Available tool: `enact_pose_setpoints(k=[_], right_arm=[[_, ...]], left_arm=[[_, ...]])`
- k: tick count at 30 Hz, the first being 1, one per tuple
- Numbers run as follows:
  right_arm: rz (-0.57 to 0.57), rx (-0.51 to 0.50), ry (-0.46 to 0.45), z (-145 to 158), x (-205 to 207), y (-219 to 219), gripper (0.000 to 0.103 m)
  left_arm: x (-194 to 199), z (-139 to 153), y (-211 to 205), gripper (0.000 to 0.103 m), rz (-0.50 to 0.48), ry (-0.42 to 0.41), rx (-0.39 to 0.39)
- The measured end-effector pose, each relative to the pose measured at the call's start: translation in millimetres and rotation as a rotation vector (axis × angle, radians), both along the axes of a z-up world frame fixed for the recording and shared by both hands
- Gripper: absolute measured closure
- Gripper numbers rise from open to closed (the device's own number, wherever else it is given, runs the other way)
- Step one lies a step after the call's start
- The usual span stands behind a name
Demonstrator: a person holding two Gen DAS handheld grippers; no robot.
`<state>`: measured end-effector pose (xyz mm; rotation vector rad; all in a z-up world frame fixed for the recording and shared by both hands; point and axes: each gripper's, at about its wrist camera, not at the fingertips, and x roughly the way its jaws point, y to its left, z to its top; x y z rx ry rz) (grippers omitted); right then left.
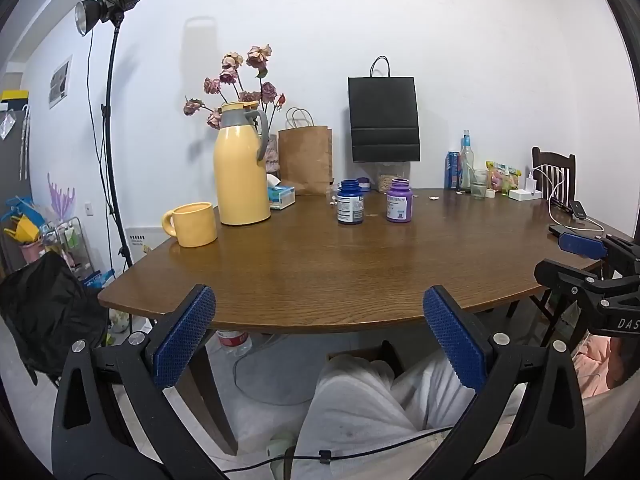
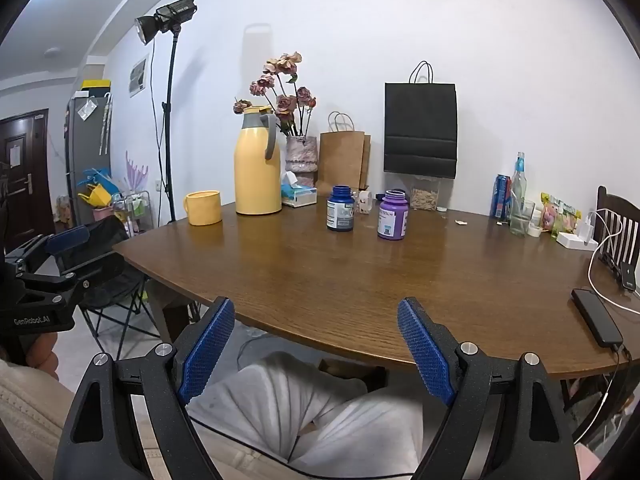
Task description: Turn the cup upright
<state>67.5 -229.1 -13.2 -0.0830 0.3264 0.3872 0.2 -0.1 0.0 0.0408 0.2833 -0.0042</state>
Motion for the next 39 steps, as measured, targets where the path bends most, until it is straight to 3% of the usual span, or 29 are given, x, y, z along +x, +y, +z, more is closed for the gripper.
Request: enact_pose_setpoints(k=[39], right_arm=[[-0.024,0.016,-0.035,7.6,-2.8,-6.0,0.015]], left_arm=[[-2.0,7.4,0.4,0.000,0.014,-0.050,0.008]])
